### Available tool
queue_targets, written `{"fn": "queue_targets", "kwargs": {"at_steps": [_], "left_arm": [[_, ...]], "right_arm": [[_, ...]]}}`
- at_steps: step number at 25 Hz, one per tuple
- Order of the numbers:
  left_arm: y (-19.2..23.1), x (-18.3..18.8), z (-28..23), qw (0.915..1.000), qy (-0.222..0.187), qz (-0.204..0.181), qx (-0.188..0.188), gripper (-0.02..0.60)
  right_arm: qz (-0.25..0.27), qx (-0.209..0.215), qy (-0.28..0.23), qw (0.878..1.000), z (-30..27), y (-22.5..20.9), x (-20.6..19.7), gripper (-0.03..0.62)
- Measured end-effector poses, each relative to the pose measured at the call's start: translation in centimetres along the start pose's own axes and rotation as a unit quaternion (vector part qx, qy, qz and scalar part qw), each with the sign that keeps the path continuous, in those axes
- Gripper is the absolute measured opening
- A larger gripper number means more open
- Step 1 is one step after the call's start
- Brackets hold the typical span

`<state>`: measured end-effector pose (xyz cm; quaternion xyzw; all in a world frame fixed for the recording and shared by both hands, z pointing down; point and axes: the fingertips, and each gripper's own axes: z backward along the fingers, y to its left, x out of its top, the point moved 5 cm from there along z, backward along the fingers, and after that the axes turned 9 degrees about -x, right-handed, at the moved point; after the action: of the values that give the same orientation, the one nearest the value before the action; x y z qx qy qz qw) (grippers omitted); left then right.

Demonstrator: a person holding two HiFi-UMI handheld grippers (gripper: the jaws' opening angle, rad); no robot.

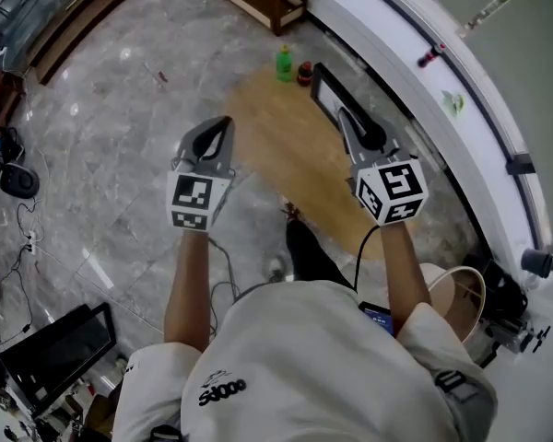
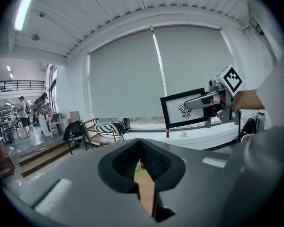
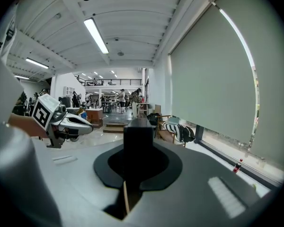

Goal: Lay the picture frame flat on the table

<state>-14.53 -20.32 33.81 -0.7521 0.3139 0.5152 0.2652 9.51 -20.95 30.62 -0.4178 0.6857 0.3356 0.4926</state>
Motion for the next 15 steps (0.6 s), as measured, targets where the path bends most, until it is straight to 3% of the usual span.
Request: {"fn": "queue_targets", "kwargs": {"at_steps": [15], "left_arm": [[5.5,-10.5,-13.2,0.9953,0.058,0.077,0.005,0.009]], "right_arm": [[-0.011,0.048,0.112,0.993,-16.4,-3.8,-11.4,0.014]]}}
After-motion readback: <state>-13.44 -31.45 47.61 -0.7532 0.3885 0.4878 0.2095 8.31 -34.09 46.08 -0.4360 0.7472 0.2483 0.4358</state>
